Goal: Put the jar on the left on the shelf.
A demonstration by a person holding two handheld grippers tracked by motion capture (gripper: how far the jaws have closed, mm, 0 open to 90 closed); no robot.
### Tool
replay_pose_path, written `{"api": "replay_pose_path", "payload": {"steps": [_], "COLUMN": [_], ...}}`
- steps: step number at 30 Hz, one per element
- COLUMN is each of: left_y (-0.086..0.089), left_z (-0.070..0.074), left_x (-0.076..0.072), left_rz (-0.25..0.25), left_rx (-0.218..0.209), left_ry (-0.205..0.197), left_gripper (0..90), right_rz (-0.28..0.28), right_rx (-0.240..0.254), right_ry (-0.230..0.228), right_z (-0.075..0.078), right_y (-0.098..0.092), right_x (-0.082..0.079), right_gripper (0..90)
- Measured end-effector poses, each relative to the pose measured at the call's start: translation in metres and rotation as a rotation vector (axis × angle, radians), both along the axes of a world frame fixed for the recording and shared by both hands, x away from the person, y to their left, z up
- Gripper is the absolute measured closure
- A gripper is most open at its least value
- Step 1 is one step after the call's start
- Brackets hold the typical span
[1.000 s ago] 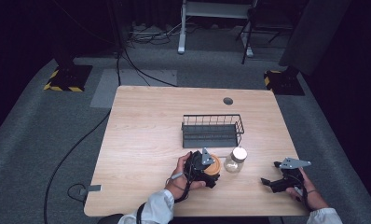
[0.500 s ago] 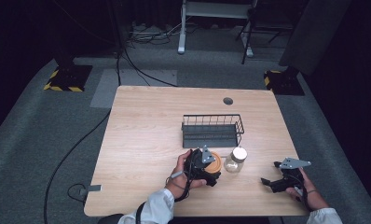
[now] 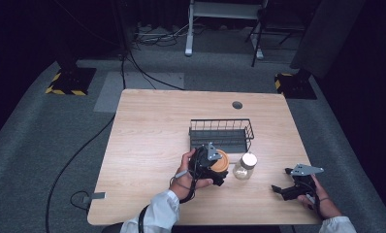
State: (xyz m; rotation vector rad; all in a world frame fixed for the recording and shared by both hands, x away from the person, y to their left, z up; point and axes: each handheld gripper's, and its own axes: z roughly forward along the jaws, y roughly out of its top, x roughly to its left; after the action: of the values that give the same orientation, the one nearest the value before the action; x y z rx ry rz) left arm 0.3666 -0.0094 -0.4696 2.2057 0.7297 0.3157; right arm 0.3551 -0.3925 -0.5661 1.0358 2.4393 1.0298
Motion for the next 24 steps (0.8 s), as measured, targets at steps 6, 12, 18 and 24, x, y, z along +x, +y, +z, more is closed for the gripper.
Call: {"api": "replay_pose_path", "payload": {"steps": [6, 12, 18, 24], "left_y": [0.001, 0.001, -0.001, -0.004], "left_z": [0.017, 0.030, 0.038, 0.044], "left_x": [0.005, 0.009, 0.014, 0.021], "left_rz": [0.007, 0.012, 0.016, 0.017], "left_rx": [0.005, -0.005, -0.007, 0.003], "left_ry": [-0.014, -0.021, -0.023, -0.021], "left_gripper": [9.0, 9.0, 9.0, 9.0], "right_rz": [0.000, 0.000, 0.000, 0.000], "right_rx": [0.000, 0.000, 0.000, 0.000], "right_ry": [0.000, 0.000, 0.000, 0.000], "right_z": [0.000, 0.000, 0.000, 0.000], "right_y": [0.000, 0.000, 0.000, 0.000], "right_x": [0.000, 0.000, 0.000, 0.000], "right_gripper": [0.1, 0.1, 0.1, 0.1]}}
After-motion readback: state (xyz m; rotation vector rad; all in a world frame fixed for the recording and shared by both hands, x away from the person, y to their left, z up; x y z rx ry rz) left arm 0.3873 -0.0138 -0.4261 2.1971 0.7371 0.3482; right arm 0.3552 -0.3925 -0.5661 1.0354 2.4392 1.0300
